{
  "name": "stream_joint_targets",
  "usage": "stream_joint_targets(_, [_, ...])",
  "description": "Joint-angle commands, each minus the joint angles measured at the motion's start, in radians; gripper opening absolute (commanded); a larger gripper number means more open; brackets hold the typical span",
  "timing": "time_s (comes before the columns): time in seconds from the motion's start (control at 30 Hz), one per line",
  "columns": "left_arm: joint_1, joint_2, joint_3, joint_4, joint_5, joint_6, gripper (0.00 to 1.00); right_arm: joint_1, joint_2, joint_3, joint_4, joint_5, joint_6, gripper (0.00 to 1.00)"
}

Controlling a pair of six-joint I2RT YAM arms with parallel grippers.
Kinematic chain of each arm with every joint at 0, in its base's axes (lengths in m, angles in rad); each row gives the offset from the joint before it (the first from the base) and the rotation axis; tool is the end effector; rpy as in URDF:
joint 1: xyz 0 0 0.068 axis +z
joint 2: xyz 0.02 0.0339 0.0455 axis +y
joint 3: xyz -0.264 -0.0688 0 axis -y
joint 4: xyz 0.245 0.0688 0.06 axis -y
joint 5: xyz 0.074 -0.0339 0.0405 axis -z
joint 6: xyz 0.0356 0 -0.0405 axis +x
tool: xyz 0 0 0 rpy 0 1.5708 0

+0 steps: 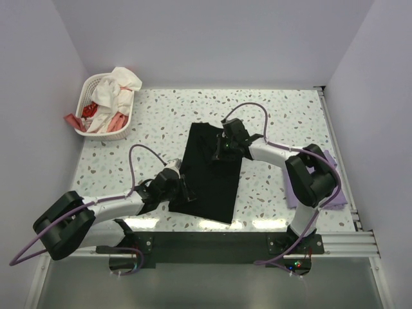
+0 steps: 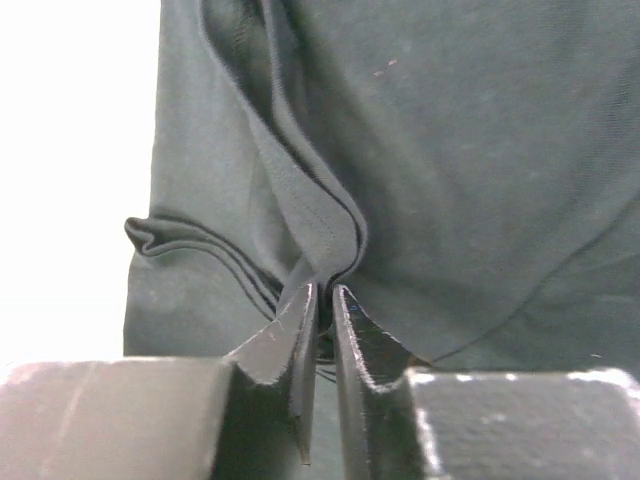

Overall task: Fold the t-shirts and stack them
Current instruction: Fold the tshirt

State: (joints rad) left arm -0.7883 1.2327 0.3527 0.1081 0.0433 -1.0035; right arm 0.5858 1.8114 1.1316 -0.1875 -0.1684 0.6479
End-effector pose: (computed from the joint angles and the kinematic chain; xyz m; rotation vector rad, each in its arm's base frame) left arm 0.1493 -0.1523 0.1355 -0.2494 2.5253 -0.8707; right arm 0.3148 0.2160 0.1793 0.0002 2.5689 0.7219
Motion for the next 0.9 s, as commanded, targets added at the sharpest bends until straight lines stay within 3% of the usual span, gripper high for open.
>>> stream_joint_targets(0.0, [-0.009, 0.008, -0.009, 0.047, -0.025, -0.006, 0.27, 0.029, 0.012, 0.026, 0.051, -0.043, 0.006, 0.12])
stream_joint_targets(0.13, [-0.009, 0.011, -0.011, 0.05, -0.023, -0.007, 0.27, 0.065, 0.039, 0.06, 0.051, -0.049, -0.004, 0.07])
stream_joint_targets(0.4, [-0.009, 0.021, -0.011, 0.056, -0.022, -0.003, 0.27, 0.149, 0.107, 0.138, 0.033, -0.013, -0.059, 0.07])
stream_joint_targets(0.5, [-0.009, 0.024, -0.011, 0.056, -0.022, -0.001, 0.27, 0.163, 0.141, 0.174, 0.011, 0.001, -0.077, 0.13])
stream_joint_targets(0.73, [-0.009, 0.004, 0.02, 0.042, -0.014, 0.019, 0.29, 0.161, 0.098, 0.207, -0.042, 0.041, -0.119, 0.4])
stream_joint_targets(0.87, [-0.009, -0.044, 0.074, 0.012, -0.023, 0.06, 0.32, 0.111, 0.043, 0.208, -0.063, 0.044, -0.119, 0.43])
